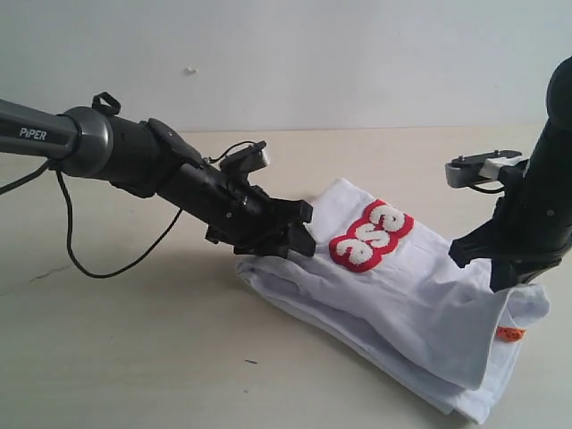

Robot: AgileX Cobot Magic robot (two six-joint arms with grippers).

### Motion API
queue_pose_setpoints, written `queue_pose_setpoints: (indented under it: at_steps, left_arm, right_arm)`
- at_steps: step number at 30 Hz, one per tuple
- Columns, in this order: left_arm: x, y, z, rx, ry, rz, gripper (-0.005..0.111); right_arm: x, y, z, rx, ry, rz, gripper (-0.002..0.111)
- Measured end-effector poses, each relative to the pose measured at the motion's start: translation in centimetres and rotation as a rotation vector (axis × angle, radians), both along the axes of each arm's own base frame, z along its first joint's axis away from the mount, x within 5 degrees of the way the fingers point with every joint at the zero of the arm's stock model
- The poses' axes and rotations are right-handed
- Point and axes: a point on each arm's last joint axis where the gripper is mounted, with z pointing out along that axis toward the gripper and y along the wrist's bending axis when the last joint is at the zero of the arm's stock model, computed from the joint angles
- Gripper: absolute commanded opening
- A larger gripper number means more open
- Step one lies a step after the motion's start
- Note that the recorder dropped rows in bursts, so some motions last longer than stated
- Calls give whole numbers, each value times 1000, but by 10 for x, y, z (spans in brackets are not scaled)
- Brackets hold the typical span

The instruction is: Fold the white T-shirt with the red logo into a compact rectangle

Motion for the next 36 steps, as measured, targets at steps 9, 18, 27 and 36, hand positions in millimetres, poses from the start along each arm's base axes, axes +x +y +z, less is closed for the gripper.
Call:
queue_pose_setpoints:
  at_steps: [9,18,27,36]
  left_arm:
    - [-6,5,1,-13,70,-74,52]
    - [-25,9,0,23,222,-215,52]
    - [-39,15,1,78,355,-315,52]
    - [-42,20,2,95,396,-351,52]
  right_arm:
    - [10,0,-33,0,104,-20,0]
    - [28,-1,-47,-8,47,-65,0]
    - [58,-1,-47,-2,-109,-122,0]
    - [76,-1,-40,1,-185,-140,0]
